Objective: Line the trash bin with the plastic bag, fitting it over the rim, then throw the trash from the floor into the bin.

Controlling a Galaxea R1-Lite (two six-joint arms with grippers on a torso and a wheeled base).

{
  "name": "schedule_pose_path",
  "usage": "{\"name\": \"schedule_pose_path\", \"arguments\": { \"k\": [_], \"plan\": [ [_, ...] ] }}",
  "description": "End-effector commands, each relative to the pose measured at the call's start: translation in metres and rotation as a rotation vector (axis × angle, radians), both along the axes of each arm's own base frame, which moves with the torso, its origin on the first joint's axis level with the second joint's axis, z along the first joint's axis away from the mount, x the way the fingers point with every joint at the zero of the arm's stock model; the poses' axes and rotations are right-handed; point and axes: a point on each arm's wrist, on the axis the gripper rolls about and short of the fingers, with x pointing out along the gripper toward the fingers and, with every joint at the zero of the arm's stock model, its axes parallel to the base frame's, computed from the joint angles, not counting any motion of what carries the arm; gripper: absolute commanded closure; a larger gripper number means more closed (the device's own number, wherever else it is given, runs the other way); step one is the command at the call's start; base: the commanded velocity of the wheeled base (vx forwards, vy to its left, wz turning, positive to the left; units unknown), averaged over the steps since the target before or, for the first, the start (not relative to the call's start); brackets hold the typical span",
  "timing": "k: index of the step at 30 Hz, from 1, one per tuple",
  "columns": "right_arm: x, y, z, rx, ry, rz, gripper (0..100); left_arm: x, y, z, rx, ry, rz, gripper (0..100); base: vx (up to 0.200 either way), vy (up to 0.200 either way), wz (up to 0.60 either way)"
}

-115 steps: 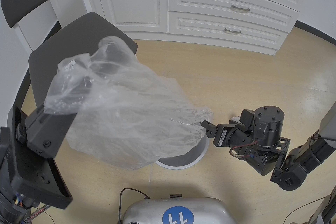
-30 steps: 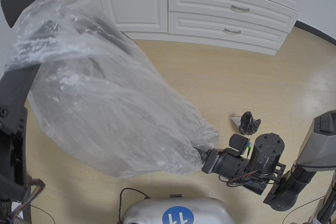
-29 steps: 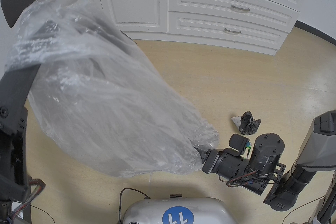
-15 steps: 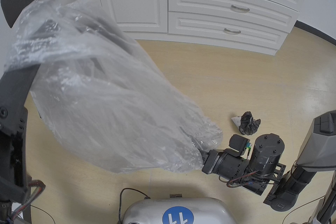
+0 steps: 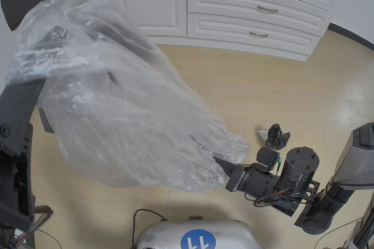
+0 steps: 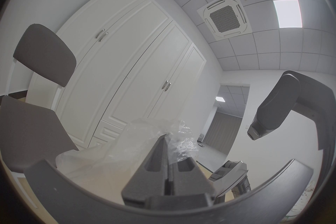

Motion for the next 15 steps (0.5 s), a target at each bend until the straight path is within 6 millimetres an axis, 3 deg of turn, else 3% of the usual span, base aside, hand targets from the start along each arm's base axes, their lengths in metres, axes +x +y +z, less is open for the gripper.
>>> {"name": "schedule_pose_path", "arguments": {
  "k": [1, 8, 15],
  "plan": [
    [0.000, -0.001, 0.010, 0.013, -0.051, -0.028, 100, 0.002, -0.004, -0.003, 0.018, 0.007, 0.007, 100, 0.000, 0.000, 0.00],
    [-0.003, -0.010, 0.030, 0.000, -0.154, -0.064, 100, 0.006, -0.005, -0.009, 0.057, 0.018, 0.033, 100, 0.000, 0.000, 0.00],
    [-0.011, -0.024, 0.037, -0.177, -0.243, -0.098, 100, 0.015, -0.005, -0.017, 0.102, 0.039, 0.089, 100, 0.000, 0.000, 0.00]
  ]
}}
